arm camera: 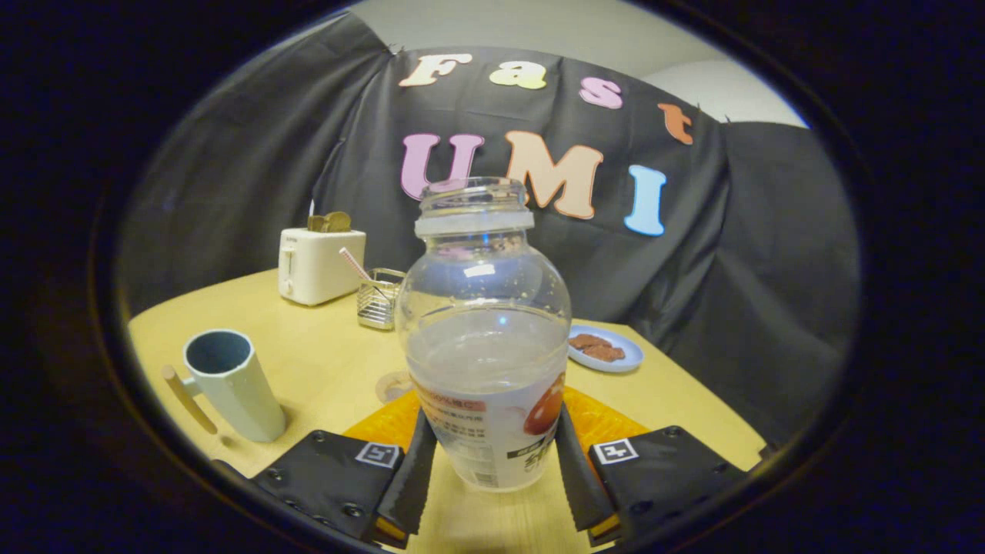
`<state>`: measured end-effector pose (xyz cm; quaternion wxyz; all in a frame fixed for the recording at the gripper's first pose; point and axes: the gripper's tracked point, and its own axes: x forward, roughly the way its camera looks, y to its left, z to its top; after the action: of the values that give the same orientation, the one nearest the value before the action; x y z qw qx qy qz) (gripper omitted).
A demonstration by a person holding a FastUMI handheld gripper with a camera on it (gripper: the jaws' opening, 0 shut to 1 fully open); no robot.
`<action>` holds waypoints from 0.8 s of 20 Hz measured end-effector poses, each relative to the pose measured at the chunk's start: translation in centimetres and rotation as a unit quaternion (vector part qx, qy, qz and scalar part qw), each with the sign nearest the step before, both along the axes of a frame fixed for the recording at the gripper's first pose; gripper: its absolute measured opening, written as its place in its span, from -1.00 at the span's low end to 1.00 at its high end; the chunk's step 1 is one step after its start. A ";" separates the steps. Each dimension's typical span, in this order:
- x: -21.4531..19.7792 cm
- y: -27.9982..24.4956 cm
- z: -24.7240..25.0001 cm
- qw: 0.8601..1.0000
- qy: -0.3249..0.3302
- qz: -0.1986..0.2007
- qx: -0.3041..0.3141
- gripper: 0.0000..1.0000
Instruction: Take the bottle from table, then pour the juice into the cup, finally place the bottle on the coaster
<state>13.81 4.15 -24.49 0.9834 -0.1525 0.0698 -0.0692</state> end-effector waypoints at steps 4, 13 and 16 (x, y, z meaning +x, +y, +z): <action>0.0 1.2 1.7 0.996 -0.020 -0.008 -0.087 0.51; -0.2 4.0 3.0 0.963 -0.031 0.004 -0.268 0.51; -0.1 4.2 3.5 0.947 -0.029 0.000 -0.319 0.51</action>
<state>13.76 8.39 -20.98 0.8848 -0.4565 0.0158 -0.0922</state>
